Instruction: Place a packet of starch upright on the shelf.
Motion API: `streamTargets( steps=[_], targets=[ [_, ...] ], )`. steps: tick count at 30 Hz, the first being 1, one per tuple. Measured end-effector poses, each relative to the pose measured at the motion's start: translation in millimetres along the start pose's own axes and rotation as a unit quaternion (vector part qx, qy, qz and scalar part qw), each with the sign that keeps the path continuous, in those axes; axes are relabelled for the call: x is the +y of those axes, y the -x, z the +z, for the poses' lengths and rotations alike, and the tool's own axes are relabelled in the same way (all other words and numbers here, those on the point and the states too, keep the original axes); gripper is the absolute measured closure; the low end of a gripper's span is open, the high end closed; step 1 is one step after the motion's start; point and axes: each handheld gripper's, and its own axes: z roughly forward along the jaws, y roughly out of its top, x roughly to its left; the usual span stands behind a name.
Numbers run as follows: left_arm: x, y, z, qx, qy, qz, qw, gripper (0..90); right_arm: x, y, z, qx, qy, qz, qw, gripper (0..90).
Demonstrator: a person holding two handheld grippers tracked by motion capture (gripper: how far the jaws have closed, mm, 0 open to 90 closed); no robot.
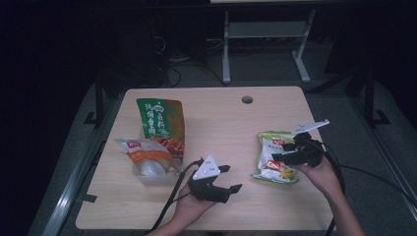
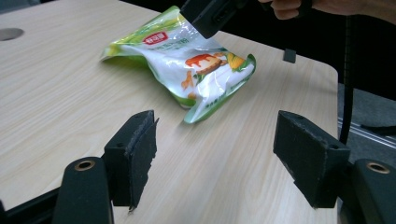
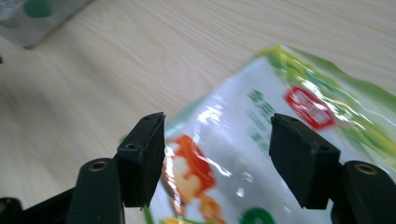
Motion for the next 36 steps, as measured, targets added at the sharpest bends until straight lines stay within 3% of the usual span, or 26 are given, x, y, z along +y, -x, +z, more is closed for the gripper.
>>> streamTargets(
  steps=[7,11,18,20,21,24,29,32,36],
  targets=[
    [13.9,-5.8,21.2,-0.008,-0.008,-0.001,0.9999,28.4,-11.4,24.1,-2.8,-0.034,-0.004,0.034,0.9988,32.4],
    [20.8,-7.2,32.2,-0.012,-0.01,-0.003,0.9999,28.2,-18.3,40.8,-1.4,-0.06,-0.014,0.06,0.9963,31.3],
    [24.2,-11.4,49.5,-0.015,-0.017,-0.005,0.9997,28.0,-25.4,61.1,9.5,-0.071,-0.03,0.092,0.9928,29.8],
    [23.4,-12.6,53.7,-0.018,-0.022,-0.01,0.9996,27.8,-27.3,64.3,14.1,-0.069,-0.04,0.096,0.9922,29.6],
    [22.8,-13.3,55.6,-0.017,-0.025,-0.013,0.9995,27.6,-27.7,65.1,15.9,-0.063,-0.045,0.11,0.9909,30.8],
    [21.3,-16.6,61.5,-0.023,-0.03,-0.023,0.999,27.4,-28.8,69.7,17.0,-0.027,-0.037,0.112,0.9927,45.2],
    [21.5,-21.0,69.0,-0.027,-0.035,-0.036,0.9984,27.2,-29.2,66.9,21.7,0.023,-0.036,0.114,0.9926,75.1],
    [21.6,-23.6,72.8,-0.033,-0.038,-0.045,0.9977,27.1,-27.8,60.6,20.9,0.028,-0.035,0.101,0.9938,84.2],
    [21.0,-29.2,78.0,-0.042,-0.041,-0.062,0.9963,26.8,-27.4,55.4,16.4,0.036,-0.025,0.091,0.9949,87.9]
  ],
)
